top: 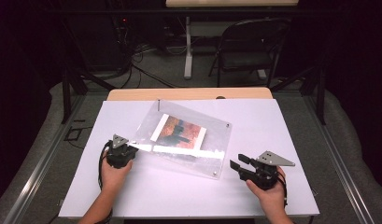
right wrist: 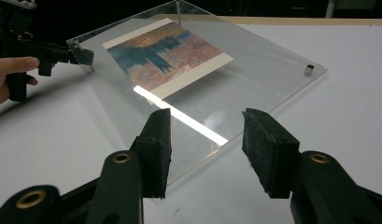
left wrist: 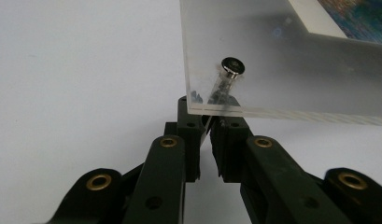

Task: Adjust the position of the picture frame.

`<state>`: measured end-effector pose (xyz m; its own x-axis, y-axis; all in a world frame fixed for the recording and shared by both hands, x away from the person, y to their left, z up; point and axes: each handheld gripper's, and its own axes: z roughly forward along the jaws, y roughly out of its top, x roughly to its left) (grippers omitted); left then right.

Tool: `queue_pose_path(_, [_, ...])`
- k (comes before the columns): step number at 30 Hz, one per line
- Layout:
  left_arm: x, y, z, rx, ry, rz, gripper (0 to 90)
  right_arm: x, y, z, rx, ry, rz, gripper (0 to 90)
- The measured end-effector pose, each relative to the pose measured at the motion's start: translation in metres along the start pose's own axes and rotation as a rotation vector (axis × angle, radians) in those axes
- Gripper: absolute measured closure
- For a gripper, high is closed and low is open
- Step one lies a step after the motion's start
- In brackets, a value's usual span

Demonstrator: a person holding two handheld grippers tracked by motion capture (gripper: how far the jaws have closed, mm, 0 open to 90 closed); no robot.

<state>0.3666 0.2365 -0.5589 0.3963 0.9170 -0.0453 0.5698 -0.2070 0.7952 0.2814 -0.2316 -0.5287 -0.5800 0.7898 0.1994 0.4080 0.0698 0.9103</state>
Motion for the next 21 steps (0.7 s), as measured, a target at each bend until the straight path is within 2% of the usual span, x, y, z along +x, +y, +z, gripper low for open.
queue_pose_path(5, [-0.004, 0.000, -0.006, 0.009, -0.011, 0.012, 82.3, 0.000, 0.000, 0.001, 0.008, 0.014, -0.002, 52.1])
queue_pose_path(8, [-0.007, -0.001, -0.012, -0.001, -0.026, 0.020, 82.4, 0.003, 0.000, 0.003, 0.027, 0.042, -0.006, 52.6])
queue_pose_path(18, [-0.020, -0.001, -0.031, -0.035, -0.072, 0.030, 82.8, 0.022, 0.001, 0.009, 0.088, 0.159, -0.006, 73.3])
queue_pose_path(21, [-0.023, 0.000, -0.034, -0.044, -0.087, 0.027, 82.8, 0.027, 0.000, 0.013, 0.143, 0.190, 0.001, 78.3])
